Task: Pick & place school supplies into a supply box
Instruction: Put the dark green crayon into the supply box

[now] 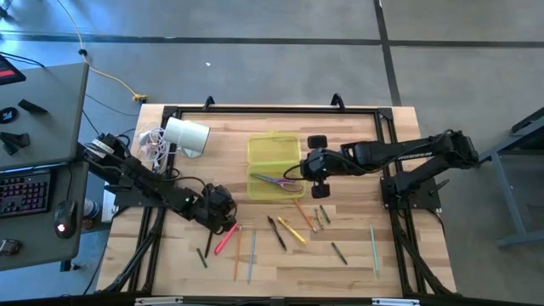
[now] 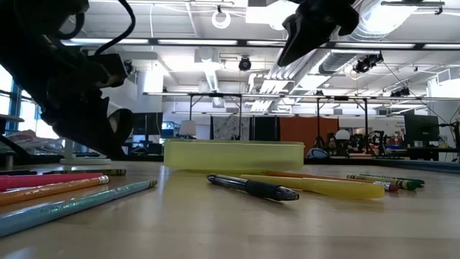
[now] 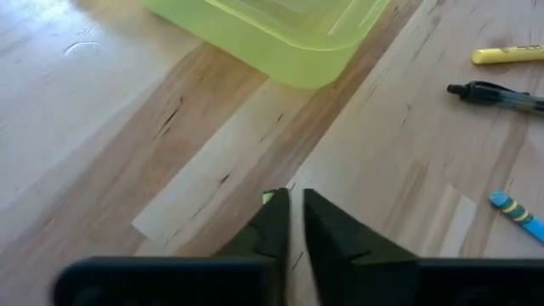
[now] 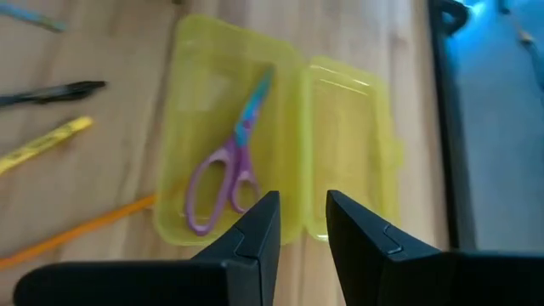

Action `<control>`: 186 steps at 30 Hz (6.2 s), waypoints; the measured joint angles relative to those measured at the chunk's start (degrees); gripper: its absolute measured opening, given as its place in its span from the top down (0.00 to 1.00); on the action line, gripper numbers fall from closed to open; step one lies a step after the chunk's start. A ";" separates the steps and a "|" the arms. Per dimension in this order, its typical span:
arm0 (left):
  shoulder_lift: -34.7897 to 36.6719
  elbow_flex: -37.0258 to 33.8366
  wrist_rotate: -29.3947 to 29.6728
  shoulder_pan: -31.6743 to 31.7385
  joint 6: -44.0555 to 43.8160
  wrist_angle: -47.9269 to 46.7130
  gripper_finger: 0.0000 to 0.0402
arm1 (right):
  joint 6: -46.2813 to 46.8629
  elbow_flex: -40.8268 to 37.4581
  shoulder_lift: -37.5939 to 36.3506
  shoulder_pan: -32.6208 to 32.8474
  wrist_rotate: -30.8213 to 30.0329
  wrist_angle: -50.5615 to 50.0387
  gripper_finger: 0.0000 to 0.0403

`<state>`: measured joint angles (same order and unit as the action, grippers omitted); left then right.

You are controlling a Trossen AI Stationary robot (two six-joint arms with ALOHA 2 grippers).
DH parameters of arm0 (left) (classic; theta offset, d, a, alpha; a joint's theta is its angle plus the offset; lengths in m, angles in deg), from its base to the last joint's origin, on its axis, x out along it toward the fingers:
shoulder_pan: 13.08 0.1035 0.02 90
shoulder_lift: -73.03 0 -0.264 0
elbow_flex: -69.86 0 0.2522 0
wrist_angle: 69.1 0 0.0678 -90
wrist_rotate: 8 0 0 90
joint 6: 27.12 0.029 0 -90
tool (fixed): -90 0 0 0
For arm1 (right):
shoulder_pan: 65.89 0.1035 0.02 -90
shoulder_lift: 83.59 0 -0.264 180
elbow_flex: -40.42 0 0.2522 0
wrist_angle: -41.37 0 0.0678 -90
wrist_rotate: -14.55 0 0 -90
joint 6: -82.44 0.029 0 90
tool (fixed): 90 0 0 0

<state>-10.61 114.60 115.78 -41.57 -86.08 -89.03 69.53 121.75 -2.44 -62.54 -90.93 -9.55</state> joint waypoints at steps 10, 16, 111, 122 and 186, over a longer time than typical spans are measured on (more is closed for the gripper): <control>-4.79 -0.33 0.60 -0.02 -1.56 0.97 0.55 | -0.13 0.00 0.00 0.00 3.79 0.00 0.79; -14.05 0.10 7.36 -0.69 -4.68 5.87 0.55 | -0.08 0.00 0.00 0.00 3.66 -0.24 0.79; 6.78 0.13 -23.36 -6.75 -38.06 -14.28 0.69 | -2.69 0.00 0.00 0.00 6.95 1.88 0.79; 6.78 0.13 -17.70 -6.75 -36.85 -14.14 0.69 | -5.24 -7.22 0.76 0.30 20.08 0.33 0.79; 0.27 0.13 5.58 -4.10 -19.78 19.86 0.69 | 23.17 -14.91 0.76 -15.03 4.38 5.36 0.79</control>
<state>-10.33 114.73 121.36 -45.68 -105.86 -69.17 92.70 106.84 -1.68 -77.57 -86.54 -4.19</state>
